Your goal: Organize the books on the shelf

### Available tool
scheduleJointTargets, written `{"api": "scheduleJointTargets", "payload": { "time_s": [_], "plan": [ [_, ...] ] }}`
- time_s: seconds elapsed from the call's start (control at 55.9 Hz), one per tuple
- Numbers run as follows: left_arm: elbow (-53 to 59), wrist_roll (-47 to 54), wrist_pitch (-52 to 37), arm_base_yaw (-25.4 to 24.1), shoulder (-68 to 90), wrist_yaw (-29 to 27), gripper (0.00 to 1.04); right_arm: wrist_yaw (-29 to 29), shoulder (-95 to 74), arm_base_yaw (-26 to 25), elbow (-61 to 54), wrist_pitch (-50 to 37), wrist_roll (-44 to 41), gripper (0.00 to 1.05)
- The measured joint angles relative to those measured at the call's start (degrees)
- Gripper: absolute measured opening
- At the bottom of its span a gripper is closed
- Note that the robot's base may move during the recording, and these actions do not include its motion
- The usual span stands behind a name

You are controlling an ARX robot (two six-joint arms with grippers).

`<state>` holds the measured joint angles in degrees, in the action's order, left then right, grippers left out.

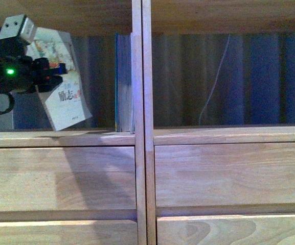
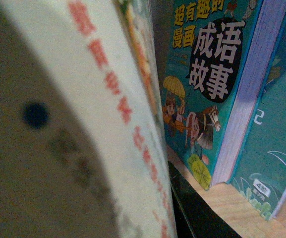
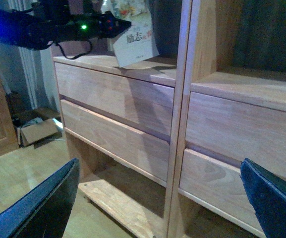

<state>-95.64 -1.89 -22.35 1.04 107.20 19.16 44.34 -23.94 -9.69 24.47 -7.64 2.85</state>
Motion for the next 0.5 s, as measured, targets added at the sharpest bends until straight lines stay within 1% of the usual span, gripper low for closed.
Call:
{"api": "scheduleJointTargets", "payload": {
  "time_s": [0.054, 0.215, 0.322, 0.501],
  "plan": [
    [-2.93, 2.86, 0.72, 1.14, 1.66, -1.18, 0.09, -0.22, -0.04, 0.0, -0.02, 0.11, -1.01, 0.98],
    [-12.24, 11.91, 4.26, 4.0, 7.23, -7.39, 0.09, -0.42, -0.11, 0.02, -0.09, 0.24, -2.27, 0.98],
    [-15.96, 16.7, 6.23, 5.49, 10.34, -10.45, 0.09, -0.37, -0.11, 0.07, -0.09, 0.24, -2.54, 0.98],
    [-19.3, 19.78, 7.69, 7.26, 13.86, -14.58, 0.08, -0.39, -0.11, 0.04, -0.09, 0.24, -2.67, 0.98]
  ]
}}
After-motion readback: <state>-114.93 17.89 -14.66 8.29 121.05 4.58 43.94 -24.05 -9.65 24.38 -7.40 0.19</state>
